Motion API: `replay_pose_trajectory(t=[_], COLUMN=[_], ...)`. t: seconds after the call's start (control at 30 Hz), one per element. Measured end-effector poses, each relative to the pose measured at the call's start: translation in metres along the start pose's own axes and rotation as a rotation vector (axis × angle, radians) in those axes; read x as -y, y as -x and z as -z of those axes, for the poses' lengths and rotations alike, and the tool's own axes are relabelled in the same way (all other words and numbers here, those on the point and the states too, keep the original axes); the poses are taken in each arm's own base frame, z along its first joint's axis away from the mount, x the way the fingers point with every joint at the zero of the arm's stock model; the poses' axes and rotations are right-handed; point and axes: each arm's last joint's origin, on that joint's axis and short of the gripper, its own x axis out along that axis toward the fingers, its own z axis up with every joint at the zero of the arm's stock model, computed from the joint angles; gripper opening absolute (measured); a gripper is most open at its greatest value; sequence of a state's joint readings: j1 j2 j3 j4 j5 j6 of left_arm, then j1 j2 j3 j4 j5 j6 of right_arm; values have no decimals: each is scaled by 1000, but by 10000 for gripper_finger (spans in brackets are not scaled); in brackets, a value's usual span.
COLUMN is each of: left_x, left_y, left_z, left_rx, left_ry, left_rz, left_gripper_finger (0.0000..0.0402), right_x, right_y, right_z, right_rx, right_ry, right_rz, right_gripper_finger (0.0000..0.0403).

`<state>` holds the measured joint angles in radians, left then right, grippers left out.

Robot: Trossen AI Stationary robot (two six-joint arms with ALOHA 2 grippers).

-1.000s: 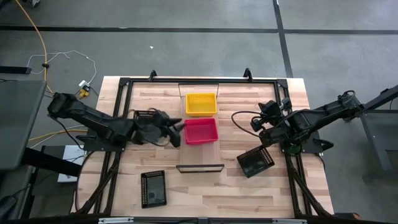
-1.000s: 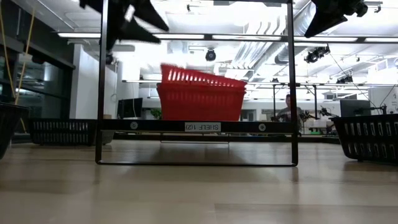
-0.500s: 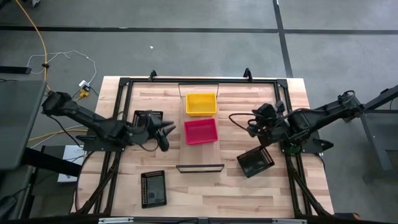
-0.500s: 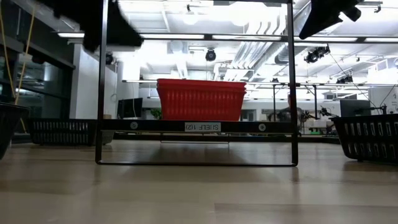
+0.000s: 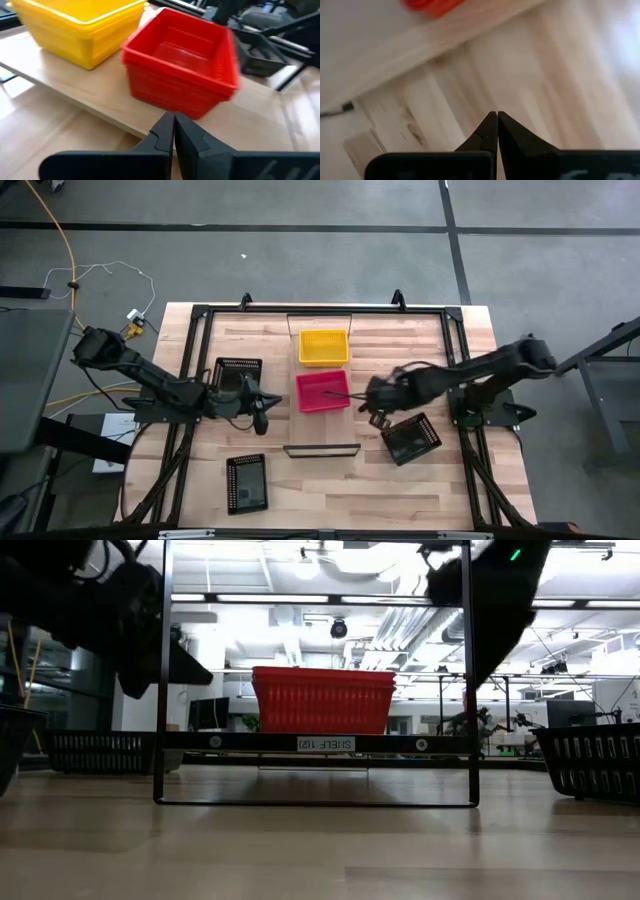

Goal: Stack baskets on shelf by color
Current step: Stack the red bin on the red bin on the shelf

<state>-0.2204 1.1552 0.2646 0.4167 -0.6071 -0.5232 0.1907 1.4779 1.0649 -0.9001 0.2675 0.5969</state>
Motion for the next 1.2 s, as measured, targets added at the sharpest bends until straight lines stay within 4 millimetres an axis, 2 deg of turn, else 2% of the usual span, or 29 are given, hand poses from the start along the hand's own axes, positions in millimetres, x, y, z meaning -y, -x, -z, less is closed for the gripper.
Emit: replay_pose_trajectory(t=[0.1,0.17,0.27,0.43,0.53,0.83,1.2], left_x=[-5,-8,-14,-21,-22,-29,-21], left_y=[-7,-11,-17,-27,-33,-53,-80], left_z=[1,3,6,10,9,2,-8], left_rx=[-14,-26,-46,-86,-71,-54,-71], left_ry=[-6,-10,-17,-16,-19,-8,-81], left_rz=[-41,-70,-108,-123,-105,-45,-40], left_gripper_finger=[0,0,0,0,0,0,0], right_x=[-5,-3,5,14,17,21,21], right_y=[-28,-36,-39,-37,-38,-40,-40], right_z=[-14,-23,-35,-54,-58,-59,-58], right_rx=[-27,11,66,175,183,175,168], right_ry=[126,161,179,211,218,203,205], right_rz=[-71,-80,-96,-256,-308,-300,-292], right_gripper_finger=[0,0,0,0,0,0,0])
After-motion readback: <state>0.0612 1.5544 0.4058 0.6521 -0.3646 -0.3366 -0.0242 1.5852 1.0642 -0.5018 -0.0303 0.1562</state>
